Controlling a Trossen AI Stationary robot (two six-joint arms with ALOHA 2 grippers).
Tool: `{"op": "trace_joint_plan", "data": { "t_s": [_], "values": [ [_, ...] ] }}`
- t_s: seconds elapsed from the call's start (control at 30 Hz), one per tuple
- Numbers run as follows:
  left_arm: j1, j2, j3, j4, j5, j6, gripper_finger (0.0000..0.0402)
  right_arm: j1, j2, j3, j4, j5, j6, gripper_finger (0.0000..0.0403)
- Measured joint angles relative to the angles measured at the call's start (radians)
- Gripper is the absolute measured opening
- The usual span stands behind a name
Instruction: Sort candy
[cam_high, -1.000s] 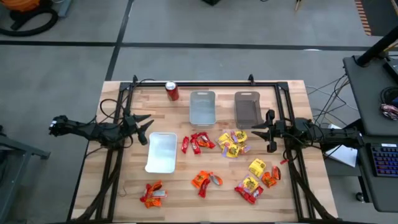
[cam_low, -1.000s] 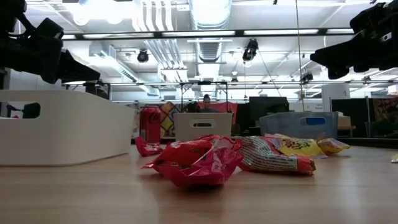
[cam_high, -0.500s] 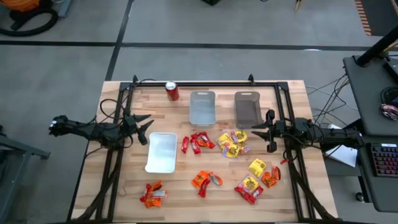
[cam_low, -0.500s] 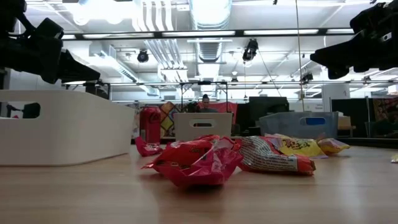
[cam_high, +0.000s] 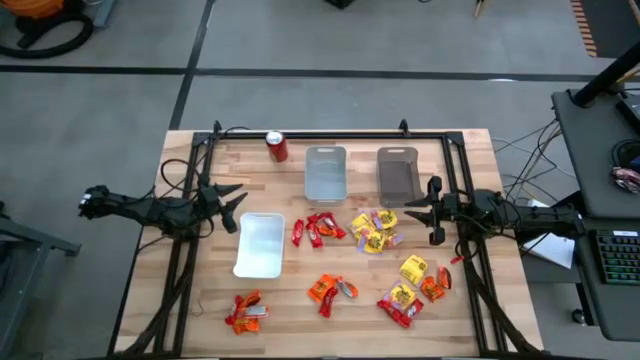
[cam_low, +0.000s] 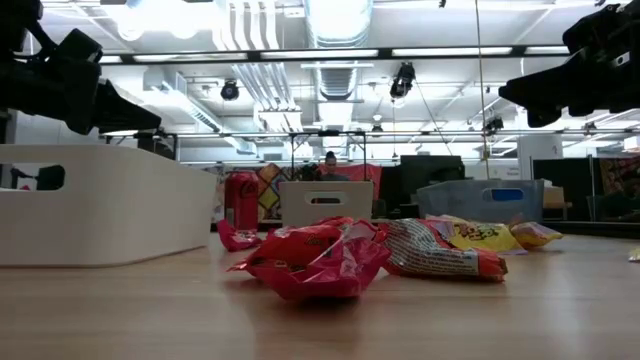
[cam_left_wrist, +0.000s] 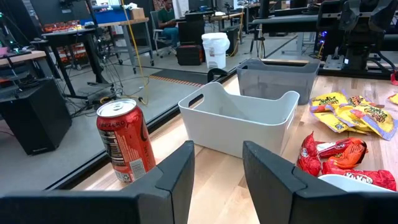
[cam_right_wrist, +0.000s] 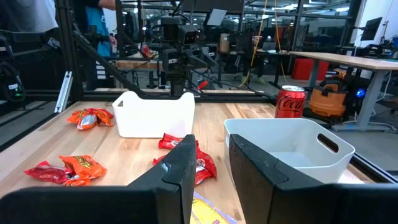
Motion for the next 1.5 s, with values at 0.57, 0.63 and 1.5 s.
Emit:
{"op": "trace_joint_plan", "data": {
  "t_s": [0.57,0.63,1.5],
  "values": [
    [0.002,0.000,0.000,0.276,-0.001,-0.254,0.0121,0.000,0.000,0.000,-0.004,0.001,-0.044,0.0091],
    [0.002,0.000,0.000,0.330,-0.002,-0.241,0.0121,0.000,0.000,0.000,-0.004,0.001,-0.029,0.0091],
    [0.002,0.003,0.000,0.422,-0.003,-0.199,0.0121,0.001,-0.001,0.000,0.068,0.067,0.421,0.0091]
  ]
}}
